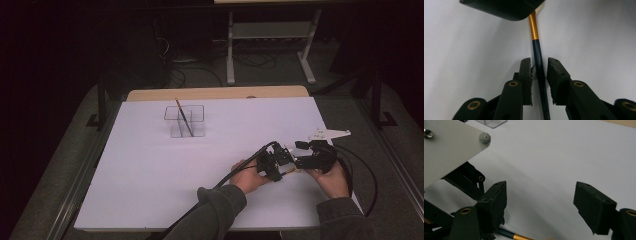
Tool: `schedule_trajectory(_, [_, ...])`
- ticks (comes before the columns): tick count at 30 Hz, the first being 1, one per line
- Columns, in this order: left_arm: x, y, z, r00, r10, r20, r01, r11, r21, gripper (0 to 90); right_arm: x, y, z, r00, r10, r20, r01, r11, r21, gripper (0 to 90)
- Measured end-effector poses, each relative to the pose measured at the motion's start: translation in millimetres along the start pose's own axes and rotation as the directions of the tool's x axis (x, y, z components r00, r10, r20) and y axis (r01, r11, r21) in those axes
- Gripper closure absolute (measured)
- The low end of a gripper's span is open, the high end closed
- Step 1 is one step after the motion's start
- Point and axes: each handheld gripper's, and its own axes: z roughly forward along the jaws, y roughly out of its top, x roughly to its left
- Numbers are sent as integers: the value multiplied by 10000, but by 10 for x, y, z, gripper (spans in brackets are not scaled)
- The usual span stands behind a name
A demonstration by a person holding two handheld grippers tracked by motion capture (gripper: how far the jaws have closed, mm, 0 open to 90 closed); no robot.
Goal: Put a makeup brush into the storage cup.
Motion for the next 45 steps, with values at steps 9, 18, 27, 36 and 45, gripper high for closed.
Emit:
schedule_trajectory(9, [-38, 9, -2, 9978, 562, -362, -554, 9982, 229, 825, -19, -13, 4, 9996, 258, 106, -259, 9997, 25, 256])
schedule_trajectory(18, [-28, 11, -6, 9985, 478, -277, -472, 9986, 226, 835, -16, -18, 6, 9994, 349, 60, -350, 9994, 44, 257])
schedule_trajectory(27, [-8, -74, -77, 9995, 300, -25, -300, 9995, 71, 835, 17, -4, 3, 9998, 191, -88, -191, 9998, -6, 258])
schedule_trajectory(36, [24, -283, -270, 10000, -15, -13, 15, 9995, -309, 835, 76, 27, 2, 9996, 8, -299, -12, 9999, -113, 257])
schedule_trajectory(45, [111, -575, -524, 9992, -387, -133, 378, 9972, -642, 835, 225, 102, 43, 9971, -357, -680, 355, 9994, -33, 247])
